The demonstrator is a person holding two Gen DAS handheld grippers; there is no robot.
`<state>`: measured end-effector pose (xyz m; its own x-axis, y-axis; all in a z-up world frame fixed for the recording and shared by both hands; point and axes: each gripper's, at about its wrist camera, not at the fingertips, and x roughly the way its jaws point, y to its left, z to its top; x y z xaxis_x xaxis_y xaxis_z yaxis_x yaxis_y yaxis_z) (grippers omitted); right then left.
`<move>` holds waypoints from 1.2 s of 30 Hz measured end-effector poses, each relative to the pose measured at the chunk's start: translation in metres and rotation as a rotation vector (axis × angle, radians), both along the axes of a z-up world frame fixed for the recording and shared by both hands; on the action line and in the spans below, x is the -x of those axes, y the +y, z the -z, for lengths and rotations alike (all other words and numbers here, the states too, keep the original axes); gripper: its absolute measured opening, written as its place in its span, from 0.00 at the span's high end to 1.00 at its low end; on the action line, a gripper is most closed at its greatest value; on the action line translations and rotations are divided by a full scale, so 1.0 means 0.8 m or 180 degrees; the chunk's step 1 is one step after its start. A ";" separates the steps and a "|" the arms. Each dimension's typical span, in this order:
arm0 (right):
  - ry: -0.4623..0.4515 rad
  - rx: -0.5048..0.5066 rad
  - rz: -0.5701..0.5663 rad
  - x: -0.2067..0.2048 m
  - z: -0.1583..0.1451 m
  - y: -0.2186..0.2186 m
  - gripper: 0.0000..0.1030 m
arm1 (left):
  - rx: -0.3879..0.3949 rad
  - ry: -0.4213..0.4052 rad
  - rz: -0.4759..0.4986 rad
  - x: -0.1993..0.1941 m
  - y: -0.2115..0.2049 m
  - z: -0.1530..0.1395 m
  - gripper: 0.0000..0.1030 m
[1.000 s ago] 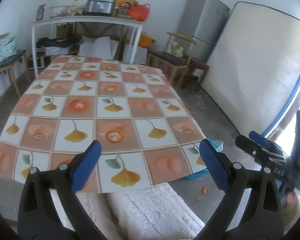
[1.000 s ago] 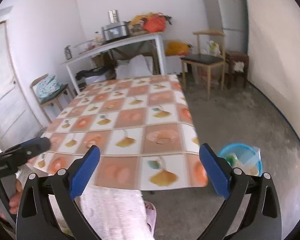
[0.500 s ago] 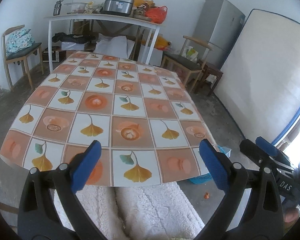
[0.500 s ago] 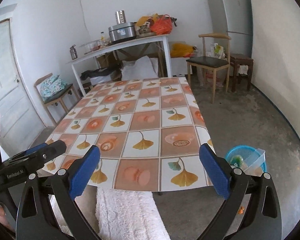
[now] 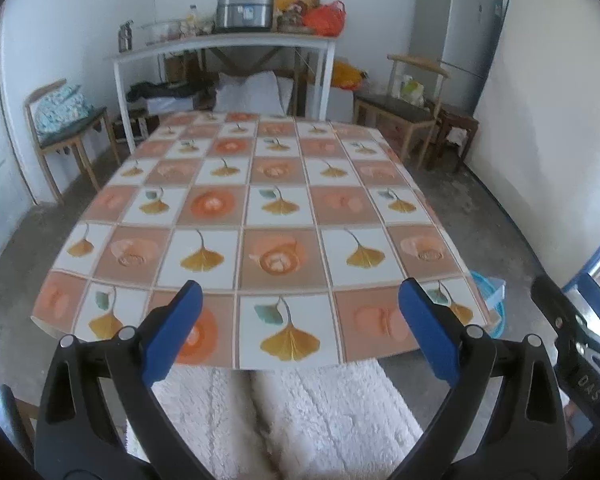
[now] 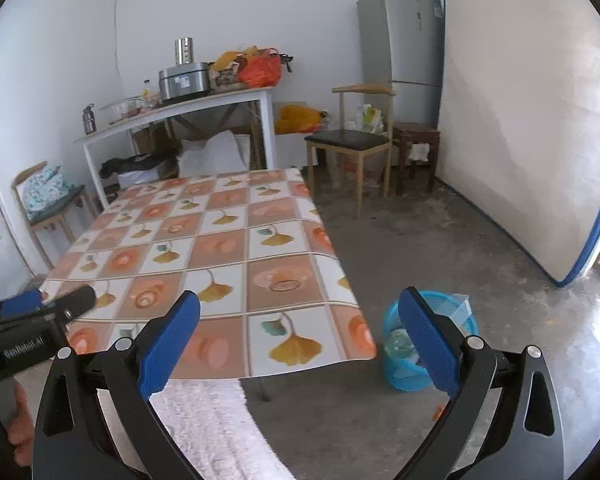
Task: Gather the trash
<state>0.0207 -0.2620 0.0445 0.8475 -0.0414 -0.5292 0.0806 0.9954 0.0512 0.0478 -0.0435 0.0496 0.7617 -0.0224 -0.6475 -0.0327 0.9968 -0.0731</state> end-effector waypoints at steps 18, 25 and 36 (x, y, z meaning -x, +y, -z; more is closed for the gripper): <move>0.0448 0.0191 0.0365 0.007 0.038 -0.031 0.06 | 0.0019 0.0529 0.0015 -0.014 -0.032 0.040 0.08; 0.0557 0.0194 0.0398 -0.002 0.050 -0.038 0.06 | -0.0037 0.0615 -0.0019 -0.017 -0.041 0.045 0.08; 0.0504 0.0132 0.0438 0.001 0.048 -0.049 0.06 | -0.0166 0.0332 -0.0077 -0.014 -0.050 0.021 0.08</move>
